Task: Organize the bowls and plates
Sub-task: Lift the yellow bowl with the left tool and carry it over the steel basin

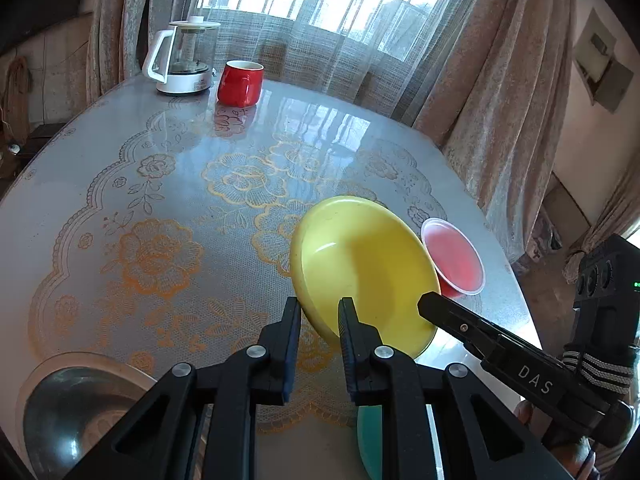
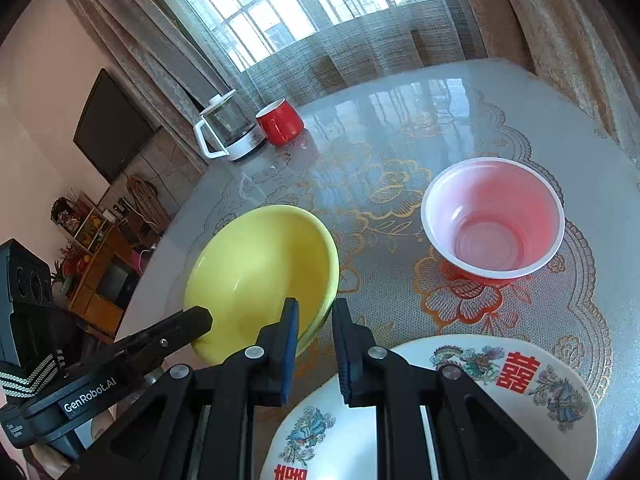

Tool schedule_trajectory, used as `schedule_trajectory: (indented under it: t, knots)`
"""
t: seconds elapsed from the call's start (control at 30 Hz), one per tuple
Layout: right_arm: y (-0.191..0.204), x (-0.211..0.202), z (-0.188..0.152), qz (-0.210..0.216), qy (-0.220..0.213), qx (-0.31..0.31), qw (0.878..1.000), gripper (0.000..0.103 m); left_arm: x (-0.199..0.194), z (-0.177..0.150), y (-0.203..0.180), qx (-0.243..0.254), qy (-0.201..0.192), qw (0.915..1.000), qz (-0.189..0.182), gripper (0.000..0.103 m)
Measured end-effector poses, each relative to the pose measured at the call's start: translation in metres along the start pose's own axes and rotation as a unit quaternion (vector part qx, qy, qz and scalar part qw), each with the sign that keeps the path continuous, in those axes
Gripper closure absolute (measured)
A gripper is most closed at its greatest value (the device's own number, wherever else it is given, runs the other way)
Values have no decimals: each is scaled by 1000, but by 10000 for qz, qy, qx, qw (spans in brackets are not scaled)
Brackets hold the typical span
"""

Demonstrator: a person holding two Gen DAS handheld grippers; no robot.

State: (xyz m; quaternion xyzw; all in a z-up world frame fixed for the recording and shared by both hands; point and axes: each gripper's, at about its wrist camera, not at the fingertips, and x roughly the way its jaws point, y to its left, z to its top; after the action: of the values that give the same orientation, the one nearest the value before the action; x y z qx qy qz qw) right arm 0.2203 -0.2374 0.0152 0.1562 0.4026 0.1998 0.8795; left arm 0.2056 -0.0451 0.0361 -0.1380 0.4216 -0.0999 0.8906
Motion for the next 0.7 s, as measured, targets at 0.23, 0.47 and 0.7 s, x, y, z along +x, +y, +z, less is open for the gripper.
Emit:
schedule_trajectory:
  t: [0.23, 0.47, 0.7]
  knots:
    - [28, -7, -14, 249, 10, -294, 9993, 86, -28, -17, 16, -149, -168, 9997, 66, 84]
    - [59, -5, -30, 559, 141, -537, 9969, 86, -61, -39, 45, -432, -246, 9987, 142, 84]
    - [91, 4, -46, 877, 306, -752, 9928, 86, -92, -58, 73, -642, -399, 9967, 292, 84]
